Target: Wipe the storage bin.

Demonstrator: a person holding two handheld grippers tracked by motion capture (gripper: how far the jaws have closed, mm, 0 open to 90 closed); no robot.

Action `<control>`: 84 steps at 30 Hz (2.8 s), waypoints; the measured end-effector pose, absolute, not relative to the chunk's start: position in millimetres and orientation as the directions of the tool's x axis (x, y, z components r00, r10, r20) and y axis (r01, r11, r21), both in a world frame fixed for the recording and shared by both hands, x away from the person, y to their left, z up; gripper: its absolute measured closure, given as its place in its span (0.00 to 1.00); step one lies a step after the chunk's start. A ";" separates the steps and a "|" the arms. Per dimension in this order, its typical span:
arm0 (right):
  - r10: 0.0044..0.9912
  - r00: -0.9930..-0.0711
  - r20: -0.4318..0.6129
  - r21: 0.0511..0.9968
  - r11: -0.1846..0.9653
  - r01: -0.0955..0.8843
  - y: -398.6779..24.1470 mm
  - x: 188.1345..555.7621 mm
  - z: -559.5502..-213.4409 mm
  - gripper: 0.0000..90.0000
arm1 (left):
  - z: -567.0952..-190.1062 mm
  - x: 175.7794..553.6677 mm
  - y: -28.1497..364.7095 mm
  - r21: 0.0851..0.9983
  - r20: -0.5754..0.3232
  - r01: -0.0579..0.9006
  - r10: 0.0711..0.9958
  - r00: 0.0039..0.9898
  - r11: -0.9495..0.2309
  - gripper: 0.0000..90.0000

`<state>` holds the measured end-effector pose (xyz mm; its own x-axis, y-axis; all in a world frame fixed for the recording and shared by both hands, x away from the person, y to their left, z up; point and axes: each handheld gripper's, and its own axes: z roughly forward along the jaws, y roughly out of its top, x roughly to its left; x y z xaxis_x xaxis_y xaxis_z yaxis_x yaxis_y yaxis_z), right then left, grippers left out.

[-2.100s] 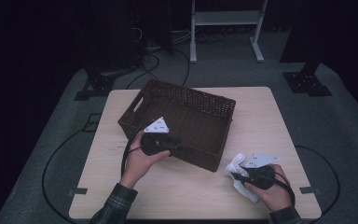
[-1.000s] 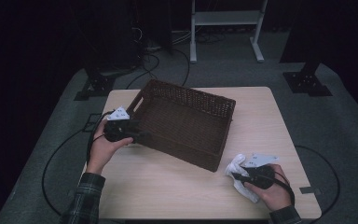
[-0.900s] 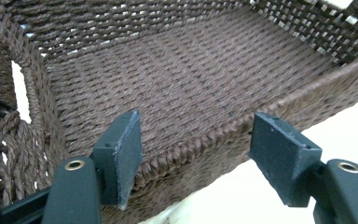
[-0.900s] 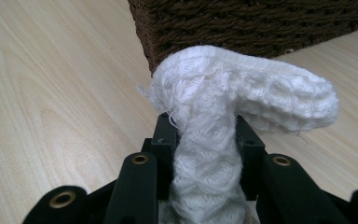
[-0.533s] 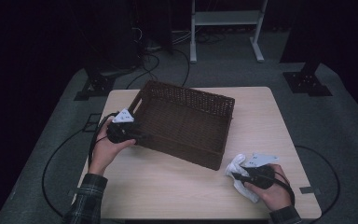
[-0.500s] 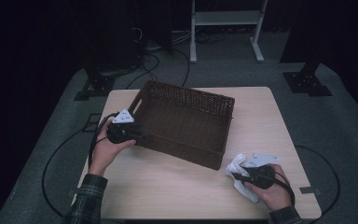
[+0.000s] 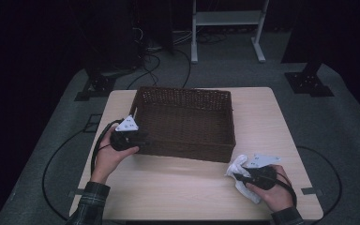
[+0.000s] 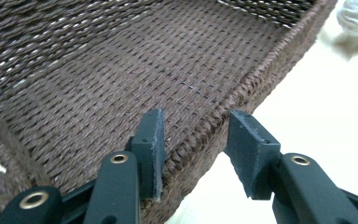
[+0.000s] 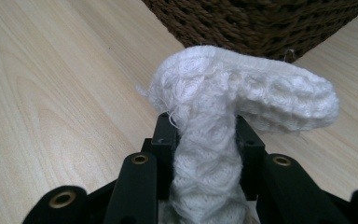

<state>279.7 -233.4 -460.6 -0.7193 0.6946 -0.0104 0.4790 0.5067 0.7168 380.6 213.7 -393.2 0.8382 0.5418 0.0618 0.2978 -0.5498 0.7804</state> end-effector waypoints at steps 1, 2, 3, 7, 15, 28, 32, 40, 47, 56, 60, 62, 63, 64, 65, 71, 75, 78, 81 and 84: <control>0.696 -0.718 -0.008 0.716 0.505 0.481 -233.0 279.5 -460.7 0.75 | -393.7 379.7 212.7 0.784 0.055 0.297 0.538 0.841 -0.545 0.64; 0.695 -0.719 -0.008 0.716 0.506 0.481 -232.8 279.4 -460.6 0.75 | -393.6 379.2 212.5 0.781 0.058 0.291 0.529 0.847 -0.552 0.65; 0.694 -0.720 -0.009 0.716 0.507 0.480 -232.7 279.5 -460.7 0.75 | -393.9 378.3 211.6 0.785 0.053 0.290 0.526 0.849 -0.548 0.66; 0.695 -0.719 -0.009 0.716 0.506 0.480 -232.9 279.4 -460.6 0.75 | -393.1 375.4 208.2 0.779 0.050 0.282 0.504 0.862 -0.560 0.71; 0.694 -0.720 -0.010 0.716 0.508 0.479 -232.9 279.4 -460.5 0.75 | -392.2 367.0 197.7 0.775 0.018 0.284 0.468 0.883 -0.564 0.79; 0.697 -0.717 -0.010 0.719 0.504 0.479 -233.5 279.3 -460.0 0.75 | -393.0 352.8 176.2 0.772 -0.055 0.288 0.392 0.918 -0.567 0.89; 0.696 -0.718 -0.011 0.718 0.505 0.479 -233.7 279.3 -459.9 0.75 | -393.1 348.1 169.6 0.767 -0.074 0.290 0.371 0.926 -0.572 0.90; 0.700 -0.714 -0.009 0.718 0.501 0.483 -234.8 279.9 -459.9 0.75 | -393.6 338.2 161.2 0.767 -0.101 0.303 0.360 0.928 -0.566 0.90; 0.715 -0.699 -0.012 0.720 0.492 0.490 -238.5 285.2 -459.7 0.75 | -392.4 328.5 155.5 0.759 -0.101 0.307 0.362 0.927 -0.574 0.90; 0.742 -0.670 0.011 0.724 0.456 0.517 -244.2 311.4 -457.9 0.75 | -393.7 328.8 156.0 0.762 -0.125 0.323 0.362 0.924 -0.561 0.90; 0.759 -0.651 0.018 0.724 0.439 0.532 -246.1 326.3 -456.6 0.75 | -394.4 328.9 156.3 0.765 -0.132 0.328 0.364 0.922 -0.554 0.89; 0.766 -0.643 0.023 0.724 0.431 0.538 -247.7 332.5 -456.2 0.75 | -394.6 328.9 156.5 0.766 -0.135 0.330 0.365 0.921 -0.551 0.89; 0.768 -0.640 0.023 0.725 0.428 0.540 -248.7 335.1 -455.3 0.75 | -394.7 328.9 156.5 0.766 -0.135 0.330 0.364 0.921 -0.551 0.90; 0.772 -0.636 0.024 0.730 0.421 0.539 -249.5 337.4 -454.0 0.75 | -394.7 329.0 156.5 0.767 -0.135 0.330 0.364 0.921 -0.551 0.89; 0.774 -0.633 0.025 0.734 0.416 0.537 -250.3 339.6 -452.1 0.75 | -394.7 329.0 156.5 0.767 -0.136 0.331 0.364 0.921 -0.550 0.90; 0.788 -0.614 0.029 0.761 0.381 0.526 -255.5 351.4 -438.9 0.75 | -395.2 329.6 157.2 0.767 -0.140 0.332 0.362 0.922 -0.549 0.89; 0.795 -0.607 0.027 0.782 0.362 0.508 -258.3 357.0 -429.3 0.75 | -395.3 329.8 157.4 0.767 -0.142 0.333 0.362 0.921 -0.549 0.89; 0.795 -0.606 0.033 0.797 0.344 0.496 -259.0 360.0 -423.0 0.75 | -395.5 329.8 157.5 0.766 -0.144 0.335 0.362 0.921 -0.548 0.89; 0.795 -0.605 0.030 0.802 0.342 0.489 -257.6 363.6 -419.3 0.75 | -395.5 329.8 157.6 0.765 -0.142 0.333 0.361 0.922 -0.551 0.89; 0.794 -0.607 0.031 0.802 0.342 0.489 -255.2 369.6 -419.5 0.75 | -395.6 329.8 157.7 0.766 -0.140 0.331 0.360 0.922 -0.551 0.89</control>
<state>369.6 -255.2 -419.5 -0.6066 0.7944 0.0313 0.4892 0.3419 0.8024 329.8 157.7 -395.6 0.9224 0.3599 -0.1401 0.3314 -0.5515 0.7655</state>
